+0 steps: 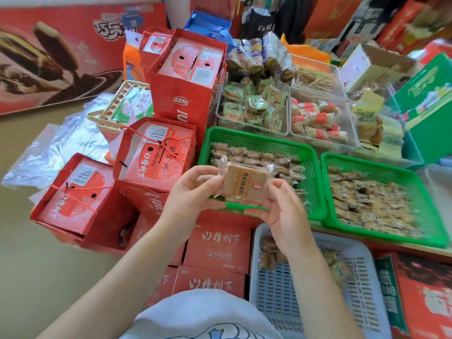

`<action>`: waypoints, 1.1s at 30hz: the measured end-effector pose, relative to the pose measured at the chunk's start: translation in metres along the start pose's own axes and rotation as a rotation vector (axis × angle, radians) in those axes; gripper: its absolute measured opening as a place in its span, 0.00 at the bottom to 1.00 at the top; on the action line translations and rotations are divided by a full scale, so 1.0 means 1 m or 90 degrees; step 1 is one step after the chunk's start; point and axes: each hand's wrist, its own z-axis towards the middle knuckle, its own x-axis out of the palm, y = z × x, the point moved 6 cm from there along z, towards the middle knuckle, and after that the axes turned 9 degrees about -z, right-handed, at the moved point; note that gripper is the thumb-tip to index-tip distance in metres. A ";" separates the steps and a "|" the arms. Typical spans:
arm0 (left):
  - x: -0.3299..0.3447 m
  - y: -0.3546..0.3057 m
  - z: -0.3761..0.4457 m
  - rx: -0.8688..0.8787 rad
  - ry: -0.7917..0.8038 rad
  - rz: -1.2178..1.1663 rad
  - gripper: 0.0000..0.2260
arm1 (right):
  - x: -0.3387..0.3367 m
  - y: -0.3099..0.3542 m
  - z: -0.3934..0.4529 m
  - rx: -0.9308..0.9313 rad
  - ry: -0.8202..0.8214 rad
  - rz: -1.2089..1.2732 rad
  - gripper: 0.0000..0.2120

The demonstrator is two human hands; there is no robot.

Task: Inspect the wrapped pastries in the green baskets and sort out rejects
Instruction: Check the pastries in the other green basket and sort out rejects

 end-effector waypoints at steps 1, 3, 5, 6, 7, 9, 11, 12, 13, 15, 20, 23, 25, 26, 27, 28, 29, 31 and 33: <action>0.004 -0.003 -0.004 0.022 0.006 0.038 0.06 | -0.002 0.003 -0.007 -0.019 -0.005 -0.010 0.13; 0.014 -0.009 -0.014 0.063 0.021 0.108 0.02 | -0.007 0.009 -0.019 -0.062 -0.030 -0.042 0.20; 0.022 -0.013 -0.021 0.084 0.043 0.150 0.05 | -0.016 0.014 -0.029 -0.113 -0.071 -0.056 0.15; 0.026 -0.014 -0.025 0.081 0.060 0.151 0.06 | -0.021 0.017 -0.034 -0.137 -0.093 -0.064 0.12; 0.029 -0.015 -0.027 0.073 0.082 0.140 0.06 | -0.024 0.021 -0.039 -0.161 -0.114 -0.074 0.11; 0.035 -0.015 -0.032 0.054 0.119 0.104 0.06 | -0.028 0.027 -0.049 -0.192 -0.135 -0.083 0.14; 0.039 -0.014 -0.038 0.046 0.139 0.068 0.07 | -0.027 0.033 -0.057 -0.199 -0.128 -0.059 0.14; 0.040 -0.014 -0.040 0.045 0.146 0.056 0.07 | -0.026 0.035 -0.060 -0.200 -0.124 -0.049 0.14; 0.042 -0.014 -0.042 0.046 0.152 0.048 0.08 | -0.027 0.036 -0.062 -0.201 -0.122 -0.043 0.14; 0.042 -0.013 -0.046 0.047 0.156 0.038 0.07 | -0.029 0.034 -0.064 -0.202 -0.118 -0.036 0.14; 0.040 -0.007 -0.049 0.032 0.162 0.023 0.06 | -0.035 0.028 -0.063 -0.200 -0.099 -0.070 0.13; 0.035 -0.004 -0.046 0.005 0.146 0.038 0.05 | -0.038 0.031 -0.062 -0.255 -0.107 -0.193 0.09; 0.035 -0.001 -0.044 -0.020 0.155 0.014 0.04 | -0.040 0.034 -0.060 -0.310 -0.118 -0.250 0.07; 0.036 0.001 -0.044 -0.034 0.159 -0.015 0.04 | -0.040 0.035 -0.060 -0.331 -0.119 -0.259 0.05; 0.038 0.003 -0.043 -0.043 0.156 -0.043 0.06 | -0.039 0.035 -0.058 -0.343 -0.121 -0.261 0.04; 0.038 0.004 -0.040 -0.044 0.140 -0.058 0.07 | -0.039 0.034 -0.056 -0.344 -0.122 -0.261 0.03; 0.038 0.006 -0.037 -0.036 0.115 -0.056 0.08 | -0.037 0.031 -0.053 -0.337 -0.122 -0.261 0.03; 0.033 0.008 -0.030 -0.004 0.057 -0.025 0.09 | -0.035 0.025 -0.046 -0.323 -0.117 -0.272 0.03; 0.028 0.010 -0.023 0.024 0.015 -0.005 0.09 | -0.035 0.018 -0.037 -0.319 -0.114 -0.302 0.02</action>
